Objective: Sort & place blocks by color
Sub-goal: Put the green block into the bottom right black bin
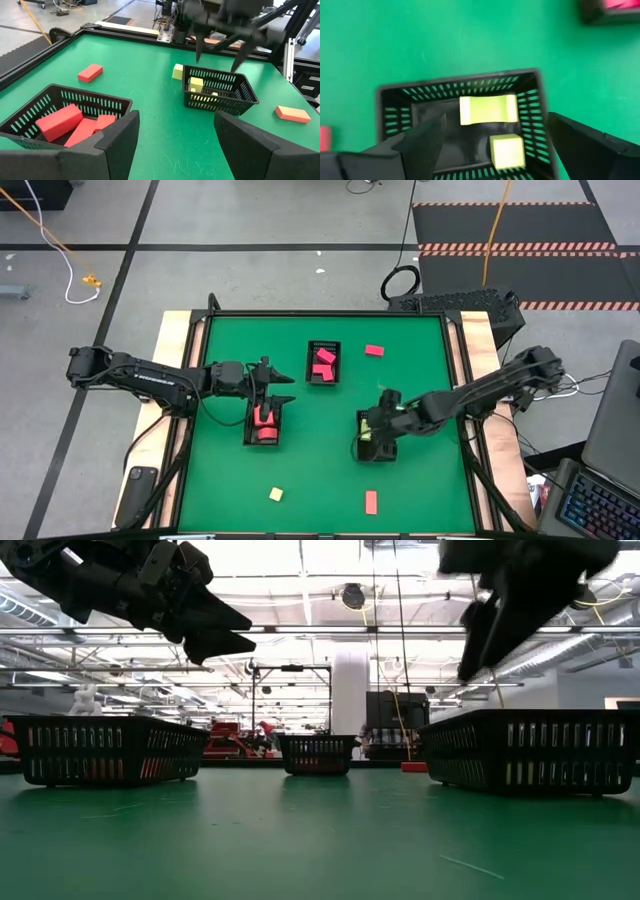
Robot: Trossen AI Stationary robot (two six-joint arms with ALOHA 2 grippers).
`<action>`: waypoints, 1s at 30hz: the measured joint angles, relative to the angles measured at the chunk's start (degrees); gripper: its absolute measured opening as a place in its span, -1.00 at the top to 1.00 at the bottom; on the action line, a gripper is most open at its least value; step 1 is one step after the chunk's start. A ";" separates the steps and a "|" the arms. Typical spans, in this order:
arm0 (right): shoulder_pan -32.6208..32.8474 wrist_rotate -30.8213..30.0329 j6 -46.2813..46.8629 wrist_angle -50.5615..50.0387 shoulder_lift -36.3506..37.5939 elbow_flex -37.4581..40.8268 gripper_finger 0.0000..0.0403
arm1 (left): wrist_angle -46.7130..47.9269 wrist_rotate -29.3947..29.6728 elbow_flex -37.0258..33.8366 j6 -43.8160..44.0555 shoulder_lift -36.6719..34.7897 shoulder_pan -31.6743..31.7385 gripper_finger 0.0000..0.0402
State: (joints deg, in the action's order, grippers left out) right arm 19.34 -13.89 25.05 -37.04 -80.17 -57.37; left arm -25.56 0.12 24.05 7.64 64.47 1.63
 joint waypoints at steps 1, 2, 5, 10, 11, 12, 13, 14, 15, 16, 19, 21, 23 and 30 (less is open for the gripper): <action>-0.17 -0.72 0.64 -1.08 1.77 -0.05 -0.69 | 0.04 0.00 0.00 0.00 0.00 0.00 -0.28; -0.21 -1.52 1.69 -2.93 3.48 -0.13 -0.69 | 0.04 0.00 0.00 0.00 0.02 0.00 -0.28; -0.27 -5.00 5.96 -12.13 7.61 -0.14 -0.69 | 0.02 0.00 0.00 0.02 0.00 0.00 -0.28; -0.50 -7.11 12.76 -21.93 10.18 1.86 -0.69 | 0.02 0.00 0.00 0.02 0.00 0.00 -0.28; -0.61 -6.57 13.25 -21.84 10.18 3.08 -0.69 | 0.02 0.00 0.00 0.02 0.01 0.00 -0.28; -0.84 -5.48 13.39 -21.45 10.15 4.43 -0.69 | 0.00 0.00 0.00 0.02 0.01 0.00 -0.28; -1.01 -4.33 13.47 -21.03 10.10 5.77 -0.69 | 0.02 0.00 0.00 0.04 0.01 0.00 -0.28; -1.23 -3.59 13.46 -20.62 10.05 7.18 -0.69 | 0.04 0.00 0.00 0.03 0.01 0.00 -0.28; -1.44 -2.80 13.41 -20.42 9.97 8.47 -0.69 | 0.04 -0.01 0.00 0.04 0.00 -0.01 -0.28; -1.65 -2.53 13.41 -20.14 9.97 9.78 -0.69 | 0.04 0.00 0.00 0.05 0.02 -0.03 -0.28; -1.96 -2.47 13.06 -18.27 10.36 12.96 -0.69 | 0.04 0.00 0.00 0.00 0.00 -0.07 -0.28; -2.16 -2.34 11.58 -15.47 10.52 14.59 -0.69 | 0.03 -0.01 0.00 -0.02 0.00 -0.07 -0.28; -2.52 -1.89 9.72 -12.44 10.48 15.91 -0.69 | 0.05 0.00 0.00 -0.02 0.00 -0.07 -0.28; -6.03 -0.80 5.05 -6.52 10.50 19.39 -0.69 | 0.13 0.00 0.00 -0.12 0.00 -0.07 -0.28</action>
State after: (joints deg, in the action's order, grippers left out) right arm 13.31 -14.68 30.10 -43.56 -69.67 -37.98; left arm -25.43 0.12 24.05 7.51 64.47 1.56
